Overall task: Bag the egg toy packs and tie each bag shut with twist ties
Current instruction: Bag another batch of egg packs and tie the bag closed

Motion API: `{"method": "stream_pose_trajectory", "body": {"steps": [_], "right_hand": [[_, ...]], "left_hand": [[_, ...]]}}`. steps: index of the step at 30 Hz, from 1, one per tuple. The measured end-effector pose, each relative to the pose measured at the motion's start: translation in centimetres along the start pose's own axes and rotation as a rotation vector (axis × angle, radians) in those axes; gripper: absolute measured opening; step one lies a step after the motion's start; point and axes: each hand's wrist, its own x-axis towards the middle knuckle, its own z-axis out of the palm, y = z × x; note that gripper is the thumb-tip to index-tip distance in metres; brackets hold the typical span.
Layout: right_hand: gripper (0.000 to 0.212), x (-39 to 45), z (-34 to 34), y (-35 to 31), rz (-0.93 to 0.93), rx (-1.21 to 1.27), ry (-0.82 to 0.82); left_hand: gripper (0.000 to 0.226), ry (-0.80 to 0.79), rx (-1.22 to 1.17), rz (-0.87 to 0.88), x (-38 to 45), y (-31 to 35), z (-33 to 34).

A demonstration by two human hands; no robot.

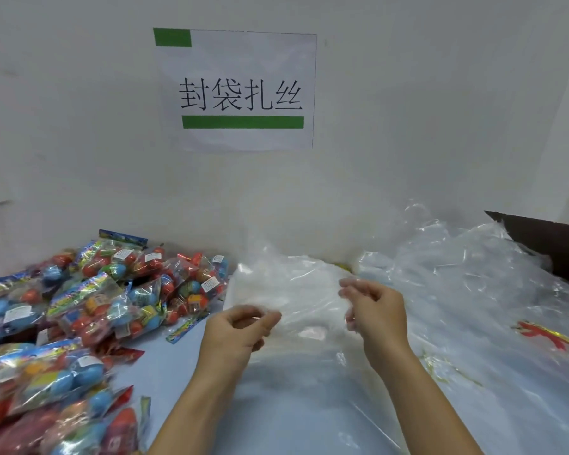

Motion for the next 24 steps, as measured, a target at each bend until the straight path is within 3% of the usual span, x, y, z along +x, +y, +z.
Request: {"method": "stream_pose_trajectory", "body": {"steps": [3, 6, 9, 12, 14, 18, 21, 24], "right_hand": [[0.026, 0.6, -0.6, 0.3, 0.088, 0.144, 0.087], [0.030, 0.3, -0.2, 0.4, 0.196, 0.321, 0.023], [0.031, -0.9, 1.1, 0.3, 0.266, 0.443, -0.136], [0.026, -2.1, 2.3, 0.2, 0.307, 0.488, -0.322], [0.030, -2.6, 2.6, 0.3, 0.305, 0.410, -0.444], [0.040, -3.2, 2.2, 0.4, 0.262, 0.167, -0.685], [0.034, -3.0, 1.7, 0.2, 0.306, 0.200, -0.755], [0.047, -2.9, 1.6, -0.1, 0.370, 0.250, -0.749]], "left_hand": [[0.016, 0.148, 0.060, 0.017, 0.3, -0.2, -0.6], [0.033, 0.204, 0.026, -0.111, 0.1, 0.2, -0.1], [0.063, 0.030, 0.073, -0.367, -0.7, 1.0, 1.1], [0.082, -0.164, 0.102, -0.496, -1.5, 1.3, 1.8], [0.064, -0.097, -0.016, -0.424, -1.5, 1.1, 2.1], [0.006, 0.201, -0.237, -0.085, -0.9, 1.2, 1.3], [0.018, 0.216, -0.176, 0.045, -0.7, 1.5, 0.1], [0.031, 0.090, -0.090, 0.111, -0.8, 1.7, -0.4]]}}
